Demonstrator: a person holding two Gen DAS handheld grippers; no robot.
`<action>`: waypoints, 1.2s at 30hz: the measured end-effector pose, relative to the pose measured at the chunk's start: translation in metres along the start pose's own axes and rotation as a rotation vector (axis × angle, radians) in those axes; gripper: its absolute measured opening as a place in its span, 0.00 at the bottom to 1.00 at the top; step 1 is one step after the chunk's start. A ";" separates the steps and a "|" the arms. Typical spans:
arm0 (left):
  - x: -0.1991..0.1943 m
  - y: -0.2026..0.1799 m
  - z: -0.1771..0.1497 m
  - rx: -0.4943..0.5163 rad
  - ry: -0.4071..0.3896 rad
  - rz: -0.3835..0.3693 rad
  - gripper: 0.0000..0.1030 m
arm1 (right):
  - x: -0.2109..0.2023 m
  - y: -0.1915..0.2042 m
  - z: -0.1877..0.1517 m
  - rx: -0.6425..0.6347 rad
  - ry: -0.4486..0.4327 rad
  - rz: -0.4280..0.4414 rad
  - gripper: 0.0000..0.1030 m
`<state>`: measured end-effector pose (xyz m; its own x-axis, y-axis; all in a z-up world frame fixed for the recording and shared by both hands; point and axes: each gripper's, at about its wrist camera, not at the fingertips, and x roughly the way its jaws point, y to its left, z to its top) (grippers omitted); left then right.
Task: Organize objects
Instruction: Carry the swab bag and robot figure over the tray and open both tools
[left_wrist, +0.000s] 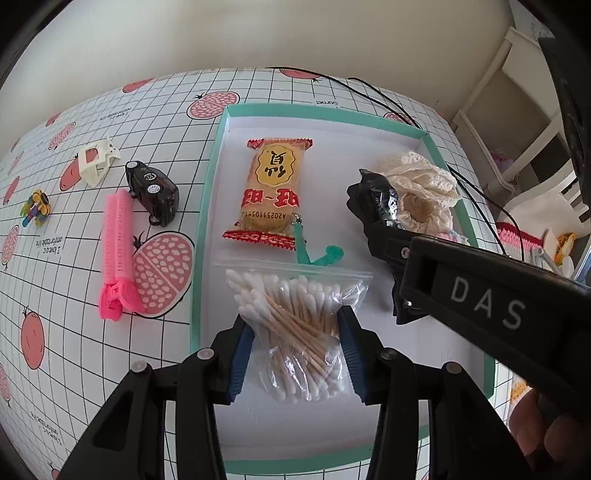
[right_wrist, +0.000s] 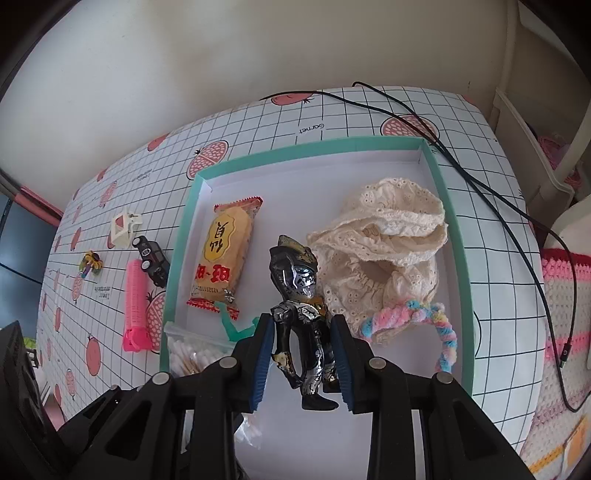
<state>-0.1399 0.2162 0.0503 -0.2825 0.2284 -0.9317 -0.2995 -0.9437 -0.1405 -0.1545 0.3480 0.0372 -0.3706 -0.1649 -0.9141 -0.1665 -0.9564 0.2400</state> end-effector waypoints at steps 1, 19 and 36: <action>0.000 0.000 0.001 0.000 0.002 -0.003 0.46 | 0.000 0.001 0.000 -0.001 0.003 0.000 0.34; -0.022 0.010 0.009 0.032 -0.003 -0.017 0.58 | -0.026 0.001 0.004 0.013 -0.058 -0.008 0.39; -0.032 0.065 0.031 -0.141 -0.128 0.066 0.65 | -0.023 0.006 0.007 0.007 -0.073 -0.016 0.51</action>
<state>-0.1781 0.1552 0.0818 -0.4134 0.1852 -0.8915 -0.1489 -0.9797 -0.1344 -0.1528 0.3479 0.0620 -0.4338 -0.1316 -0.8914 -0.1794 -0.9568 0.2286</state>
